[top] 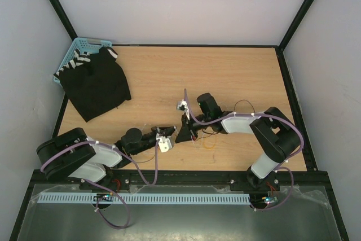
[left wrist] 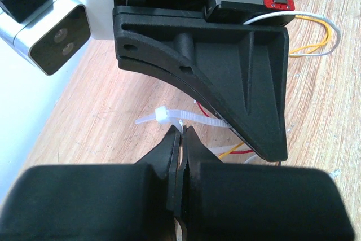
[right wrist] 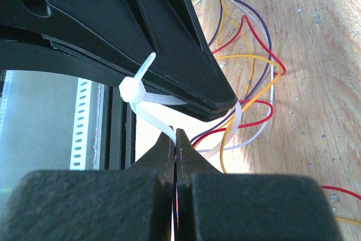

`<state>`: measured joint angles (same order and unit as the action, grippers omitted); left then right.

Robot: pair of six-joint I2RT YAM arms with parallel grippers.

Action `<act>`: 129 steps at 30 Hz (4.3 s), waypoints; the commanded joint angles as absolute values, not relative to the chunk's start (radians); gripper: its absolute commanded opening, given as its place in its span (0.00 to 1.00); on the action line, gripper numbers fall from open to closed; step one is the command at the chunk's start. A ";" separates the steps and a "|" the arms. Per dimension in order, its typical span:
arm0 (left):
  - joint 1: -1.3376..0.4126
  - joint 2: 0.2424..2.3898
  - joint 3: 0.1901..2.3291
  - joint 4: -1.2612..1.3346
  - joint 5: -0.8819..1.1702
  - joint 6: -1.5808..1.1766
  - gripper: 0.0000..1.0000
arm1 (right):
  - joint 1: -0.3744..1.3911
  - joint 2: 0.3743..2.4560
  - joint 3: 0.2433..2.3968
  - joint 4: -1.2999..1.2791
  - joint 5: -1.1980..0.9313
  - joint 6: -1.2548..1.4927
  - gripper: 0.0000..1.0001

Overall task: Zip-tie the wires
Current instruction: Tie the cable at the center of the board.

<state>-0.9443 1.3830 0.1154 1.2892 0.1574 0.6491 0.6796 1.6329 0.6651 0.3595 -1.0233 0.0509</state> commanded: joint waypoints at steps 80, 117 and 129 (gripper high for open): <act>-0.975 1.494 0.153 1.326 0.114 0.509 0.00 | 0.647 1.577 0.683 0.262 -0.988 0.024 0.29; -0.924 1.513 0.154 1.326 0.161 0.438 0.00 | 0.644 1.358 0.780 0.089 -0.687 0.051 0.65; -0.924 1.510 0.155 1.327 0.165 0.440 0.00 | 0.651 1.451 0.871 0.037 -0.747 0.199 0.61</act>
